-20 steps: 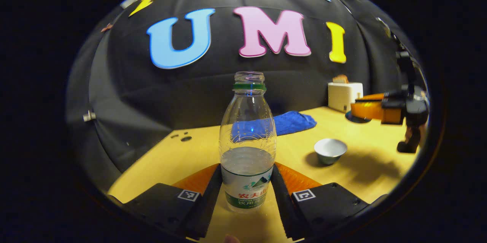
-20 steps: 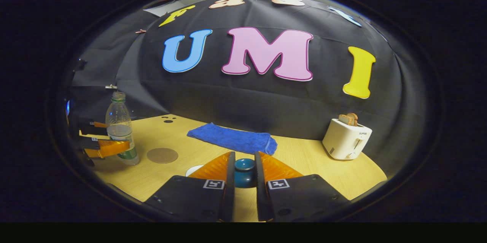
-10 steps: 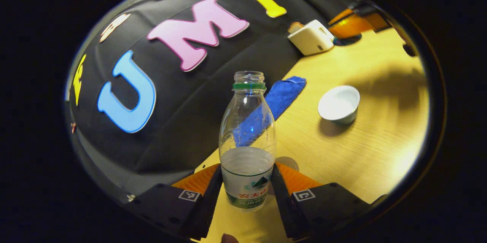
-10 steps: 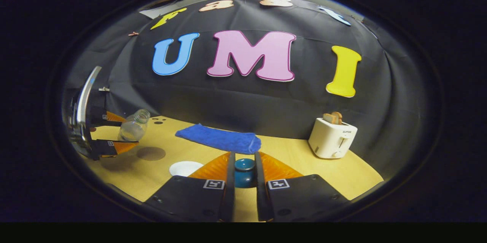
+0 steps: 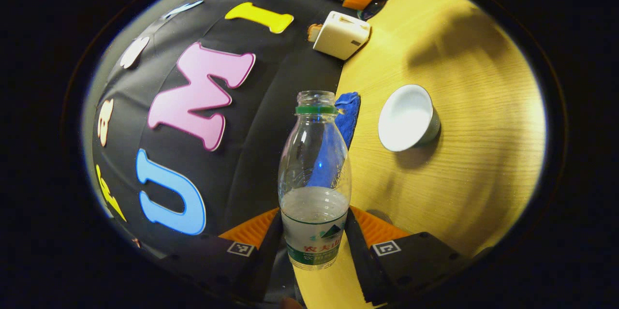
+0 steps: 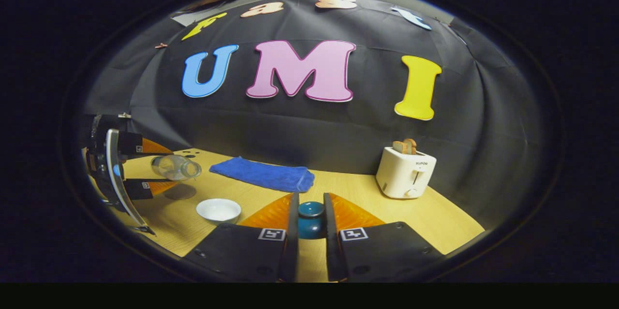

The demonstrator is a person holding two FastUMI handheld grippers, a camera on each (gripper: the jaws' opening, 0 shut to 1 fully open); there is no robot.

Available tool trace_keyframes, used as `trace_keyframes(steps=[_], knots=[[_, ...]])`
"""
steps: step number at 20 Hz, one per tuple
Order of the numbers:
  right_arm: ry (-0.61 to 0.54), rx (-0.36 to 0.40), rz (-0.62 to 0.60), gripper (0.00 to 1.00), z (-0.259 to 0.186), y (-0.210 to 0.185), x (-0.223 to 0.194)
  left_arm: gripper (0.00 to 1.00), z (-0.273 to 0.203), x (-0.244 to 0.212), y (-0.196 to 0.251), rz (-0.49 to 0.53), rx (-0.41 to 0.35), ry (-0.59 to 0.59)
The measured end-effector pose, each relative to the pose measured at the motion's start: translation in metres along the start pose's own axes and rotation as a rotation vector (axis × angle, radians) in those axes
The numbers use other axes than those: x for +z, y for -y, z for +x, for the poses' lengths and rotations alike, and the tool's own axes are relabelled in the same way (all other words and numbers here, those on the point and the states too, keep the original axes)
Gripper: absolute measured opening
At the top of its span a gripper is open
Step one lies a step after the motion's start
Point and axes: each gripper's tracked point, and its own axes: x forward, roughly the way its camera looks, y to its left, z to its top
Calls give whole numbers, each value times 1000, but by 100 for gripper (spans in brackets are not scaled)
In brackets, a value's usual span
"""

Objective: Open the teacup lid with one hand, grasp the water bottle and pour water into the teacup with the other hand; after pouring, place the water bottle on the coaster and then close the teacup lid.

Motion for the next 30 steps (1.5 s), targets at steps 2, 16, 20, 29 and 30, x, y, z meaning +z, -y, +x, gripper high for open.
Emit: trace_keyframes(steps=[2, 16, 20, 29, 30], knots=[[2, -9, 2, 21, -1, 5, 0, 73, 6, 6, -1, 61, 9, 7], [10, -19, 9, 26, -4, 14, 0, 73, 24, 2, -15, 358, 86, 34], [11, -17, 3, 26, -4, 13, 0, 73, 28, 0, -17, 411, 99, 49], [4, -10, -1, 26, -5, 10, -2, 73, 32, -3, -15, 474, 110, 59], [3, -9, -1, 26, -5, 10, -2, 73, 32, -4, -16, 477, 111, 59]])
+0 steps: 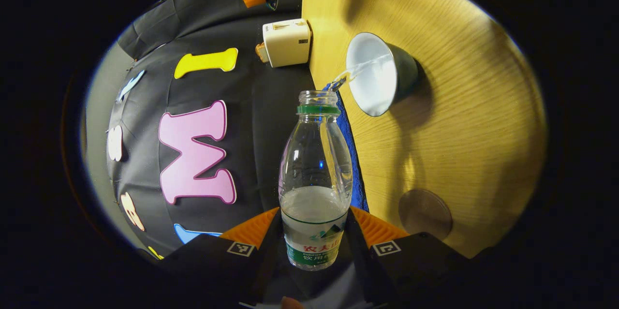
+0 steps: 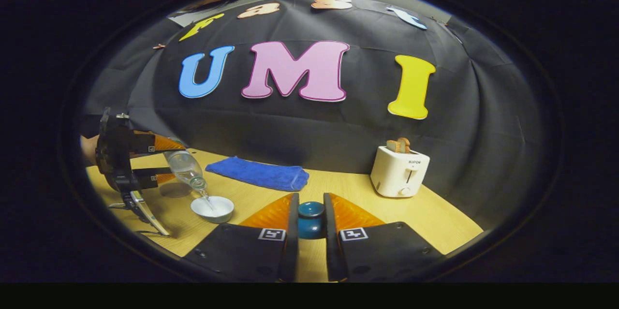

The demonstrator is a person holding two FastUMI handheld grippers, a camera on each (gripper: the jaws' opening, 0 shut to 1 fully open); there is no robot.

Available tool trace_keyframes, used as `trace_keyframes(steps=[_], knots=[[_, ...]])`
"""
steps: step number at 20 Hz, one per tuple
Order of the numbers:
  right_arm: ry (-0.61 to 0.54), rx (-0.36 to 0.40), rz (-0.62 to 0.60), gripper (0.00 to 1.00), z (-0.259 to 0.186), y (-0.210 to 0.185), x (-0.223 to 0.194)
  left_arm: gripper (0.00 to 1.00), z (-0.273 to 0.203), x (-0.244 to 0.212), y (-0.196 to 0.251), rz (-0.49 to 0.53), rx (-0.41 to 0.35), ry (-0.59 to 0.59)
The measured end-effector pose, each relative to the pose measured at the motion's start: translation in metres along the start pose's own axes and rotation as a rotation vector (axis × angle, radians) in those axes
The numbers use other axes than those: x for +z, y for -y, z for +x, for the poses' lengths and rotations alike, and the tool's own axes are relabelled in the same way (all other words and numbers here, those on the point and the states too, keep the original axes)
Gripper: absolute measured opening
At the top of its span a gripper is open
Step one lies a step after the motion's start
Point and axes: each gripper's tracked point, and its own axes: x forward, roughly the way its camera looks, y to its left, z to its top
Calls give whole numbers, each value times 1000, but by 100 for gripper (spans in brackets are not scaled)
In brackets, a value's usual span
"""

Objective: Open the teacup lid with one hand, grasp the water bottle and pour water into the teacup with the other hand; after pouring, place the water bottle on the coaster and then close the teacup lid.

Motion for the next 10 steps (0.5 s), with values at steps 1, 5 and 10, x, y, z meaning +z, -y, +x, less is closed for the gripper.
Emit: trace_keyframes(steps=[1, 5, 10], knots=[[2, -1, -1, 26, -1, 0, 0, 73, 1, 0, 0, 7, 3, 1], [9, 1, -17, 22, -2, -1, 2, 73, 3, 3, 0, 44, 22, 33], [14, 5, -38, 22, -3, -4, 4, 73, 7, 2, -3, 114, 46, 64]])
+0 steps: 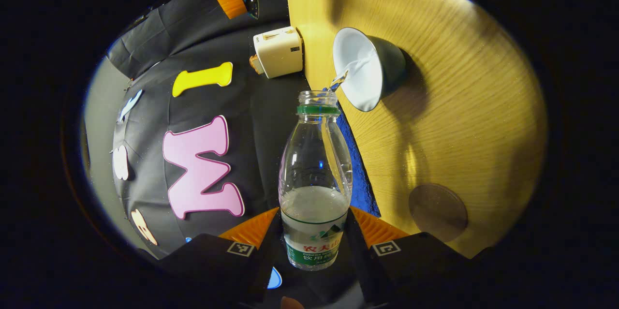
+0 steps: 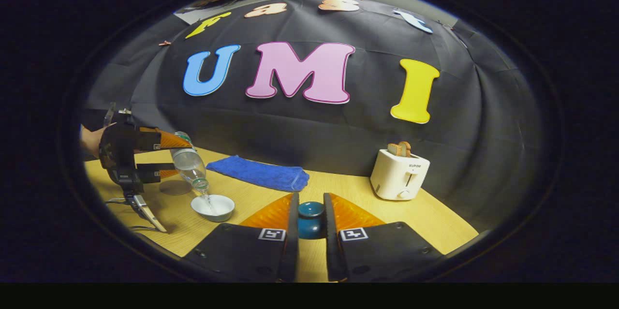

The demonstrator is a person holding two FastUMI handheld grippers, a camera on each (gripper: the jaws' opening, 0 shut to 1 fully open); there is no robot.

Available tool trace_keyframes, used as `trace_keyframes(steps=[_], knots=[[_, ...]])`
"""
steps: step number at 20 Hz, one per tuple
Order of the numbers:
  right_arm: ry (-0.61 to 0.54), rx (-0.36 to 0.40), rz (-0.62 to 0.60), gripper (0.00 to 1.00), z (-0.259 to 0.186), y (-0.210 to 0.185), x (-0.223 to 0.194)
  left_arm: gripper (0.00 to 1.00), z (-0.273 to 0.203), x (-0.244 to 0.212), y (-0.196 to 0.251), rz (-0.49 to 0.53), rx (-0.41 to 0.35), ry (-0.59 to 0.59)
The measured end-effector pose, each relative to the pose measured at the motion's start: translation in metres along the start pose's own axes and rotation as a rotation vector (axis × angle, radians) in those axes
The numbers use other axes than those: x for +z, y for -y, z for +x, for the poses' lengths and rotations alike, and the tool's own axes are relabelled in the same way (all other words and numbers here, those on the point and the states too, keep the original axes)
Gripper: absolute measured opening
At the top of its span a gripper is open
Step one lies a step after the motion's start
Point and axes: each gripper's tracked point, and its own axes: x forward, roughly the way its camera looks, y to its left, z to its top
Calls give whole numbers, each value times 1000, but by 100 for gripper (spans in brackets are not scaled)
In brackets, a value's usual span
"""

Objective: Open the teacup lid with one hand, grasp the water bottle and pour water into the teacup with the other hand; after pouring, place the water bottle on the coaster and then close the teacup lid.

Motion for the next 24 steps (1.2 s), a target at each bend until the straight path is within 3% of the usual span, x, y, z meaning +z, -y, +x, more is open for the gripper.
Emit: trace_keyframes(steps=[1, 4, 5, 7, 8, 10, 11, 12, 14, 16, 18, 19, 24], knots=[[2, -2, 0, 26, 1, 0, 0, 73, 1, 1, -1, 9, 6, 8], [4, -2, 3, 27, 0, 1, 0, 73, 3, 1, -4, 37, 21, 28], [4, -2, 2, 22, 0, 0, 1, 73, 3, 1, -5, 48, 28, 32], [6, -1, 2, 27, 1, 0, 1, 74, 3, 2, -8, 70, 46, 40], [7, -2, 1, 22, 1, 1, 2, 73, 4, 3, -10, 83, 57, 41], [8, -2, 2, 26, 1, 1, 2, 73, 5, 4, -17, 109, 79, 47], [9, -2, -1, 22, 0, 1, 2, 73, 6, 4, -18, 116, 90, 45], [9, -3, -7, 31, 1, 1, 2, 73, 6, 4, -21, 124, 98, 48], [11, 0, -16, 31, 2, 0, 3, 73, 8, 5, -24, 141, 111, 53], [15, 3, -18, 22, 0, 0, 3, 73, 8, 7, -29, 165, 122, 65], [19, 3, -21, 27, 2, 0, 5, 74, 9, 9, -34, 183, 132, 76], [20, 3, -23, 22, 2, -1, 5, 74, 9, 7, -39, 190, 143, 80], [26, 10, -23, 22, 3, -2, 7, 73, 13, 10, -47, 254, 155, 111]])
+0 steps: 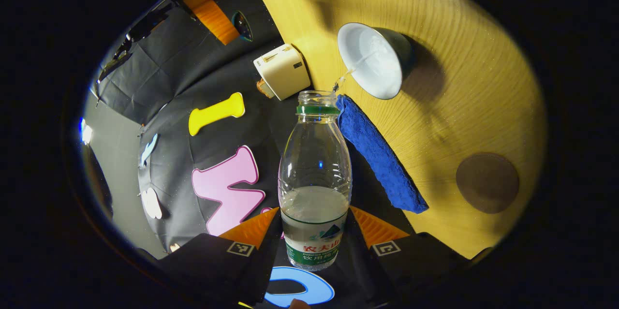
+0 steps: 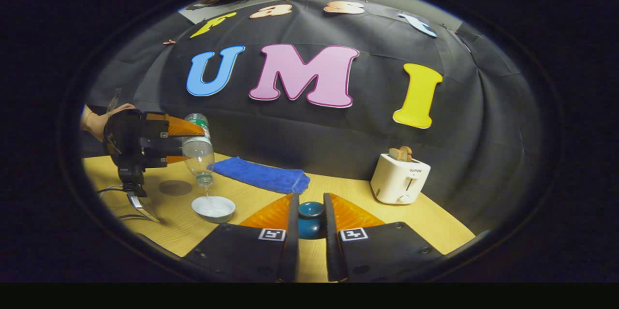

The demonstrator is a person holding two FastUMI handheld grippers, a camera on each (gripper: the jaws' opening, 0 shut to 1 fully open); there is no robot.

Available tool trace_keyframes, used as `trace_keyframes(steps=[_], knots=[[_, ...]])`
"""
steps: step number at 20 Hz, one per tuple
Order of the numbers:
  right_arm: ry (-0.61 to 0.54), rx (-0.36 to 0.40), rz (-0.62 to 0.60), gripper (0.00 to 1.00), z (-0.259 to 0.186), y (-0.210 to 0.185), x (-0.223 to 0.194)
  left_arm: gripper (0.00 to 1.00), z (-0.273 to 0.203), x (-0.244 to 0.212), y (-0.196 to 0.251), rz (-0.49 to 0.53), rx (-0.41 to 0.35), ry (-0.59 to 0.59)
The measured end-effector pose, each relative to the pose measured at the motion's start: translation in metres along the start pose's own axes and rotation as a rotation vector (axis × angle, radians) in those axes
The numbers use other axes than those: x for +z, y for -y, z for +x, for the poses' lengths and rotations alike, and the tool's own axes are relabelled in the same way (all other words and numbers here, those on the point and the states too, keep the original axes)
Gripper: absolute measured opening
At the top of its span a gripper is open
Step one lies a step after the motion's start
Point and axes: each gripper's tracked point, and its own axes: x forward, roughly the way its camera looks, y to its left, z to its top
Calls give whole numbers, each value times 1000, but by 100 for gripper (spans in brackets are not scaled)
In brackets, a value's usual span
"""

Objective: Open the teacup lid with one hand, grasp the water bottle and pour water into the teacup with the other hand; after pouring, place the water bottle on the coaster and then close the teacup lid.

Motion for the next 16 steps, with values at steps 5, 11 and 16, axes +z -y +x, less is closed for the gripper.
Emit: trace_keyframes(steps=[5, 11, 16], knots=[[4, 5, -7, 22, 1, 0, 1, 73, 5, 4, -12, 59, 31, 48], [11, 6, -4, 22, 1, -1, 5, 73, 6, 3, -23, 56, 47, 47], [7, 8, -11, 22, 1, -2, 4, 73, 5, 2, -5, -89, -10, 10]])
